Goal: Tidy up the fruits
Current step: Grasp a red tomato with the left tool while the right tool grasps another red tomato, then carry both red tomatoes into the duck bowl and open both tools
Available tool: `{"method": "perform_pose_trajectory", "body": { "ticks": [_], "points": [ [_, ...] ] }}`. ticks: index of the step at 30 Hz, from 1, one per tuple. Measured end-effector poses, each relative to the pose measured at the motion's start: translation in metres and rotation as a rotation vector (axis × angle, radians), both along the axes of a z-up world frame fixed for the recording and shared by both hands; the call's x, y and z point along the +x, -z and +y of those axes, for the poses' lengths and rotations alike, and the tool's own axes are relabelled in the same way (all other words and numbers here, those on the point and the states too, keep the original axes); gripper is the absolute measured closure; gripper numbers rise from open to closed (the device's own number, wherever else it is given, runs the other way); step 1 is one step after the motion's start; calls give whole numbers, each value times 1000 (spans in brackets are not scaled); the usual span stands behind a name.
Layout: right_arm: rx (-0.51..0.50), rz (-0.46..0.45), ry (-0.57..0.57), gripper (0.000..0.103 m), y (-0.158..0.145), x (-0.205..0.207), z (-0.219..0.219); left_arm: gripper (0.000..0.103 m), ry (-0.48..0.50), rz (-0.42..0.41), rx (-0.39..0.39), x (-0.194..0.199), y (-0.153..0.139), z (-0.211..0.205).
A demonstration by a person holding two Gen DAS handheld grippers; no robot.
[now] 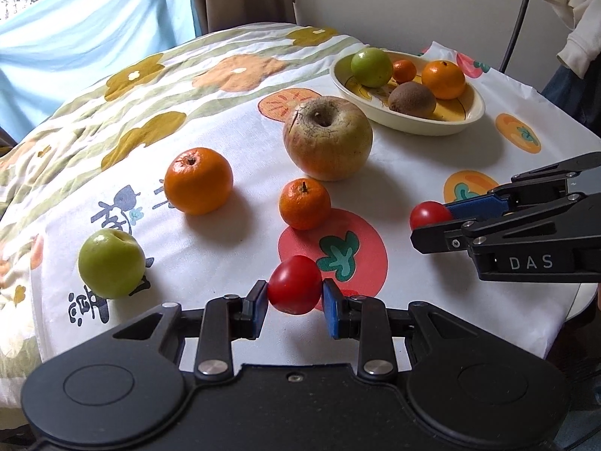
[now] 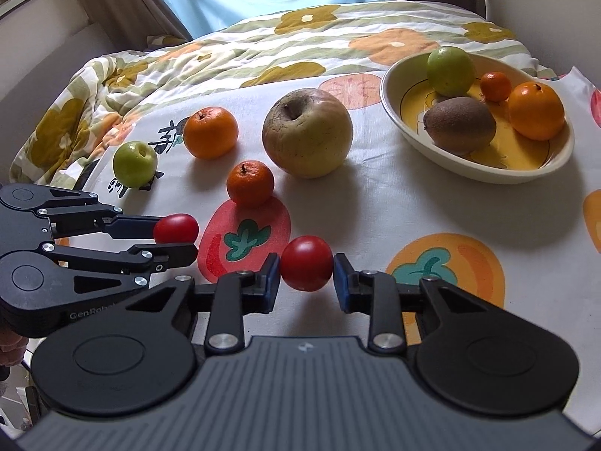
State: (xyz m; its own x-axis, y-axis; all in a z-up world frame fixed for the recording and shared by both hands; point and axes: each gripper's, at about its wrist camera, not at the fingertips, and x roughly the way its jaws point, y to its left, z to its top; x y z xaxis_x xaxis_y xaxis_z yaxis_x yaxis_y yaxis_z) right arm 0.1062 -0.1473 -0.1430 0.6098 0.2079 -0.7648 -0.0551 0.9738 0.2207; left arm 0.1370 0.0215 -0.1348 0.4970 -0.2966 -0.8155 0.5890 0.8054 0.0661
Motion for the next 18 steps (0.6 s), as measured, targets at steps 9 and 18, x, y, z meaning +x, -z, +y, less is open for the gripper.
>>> {"method": "perform_pose_trajectory", "body": {
  "ticks": [9, 18],
  "points": [
    [-14, -31, 11, 58, -29, -11, -37, 69, -50, -47, -25, -20, -30, -24],
    [-27, -62, 13, 58, -60, -17, -95, 69, -140, -79, -80, -31, -65, -65]
  ]
}}
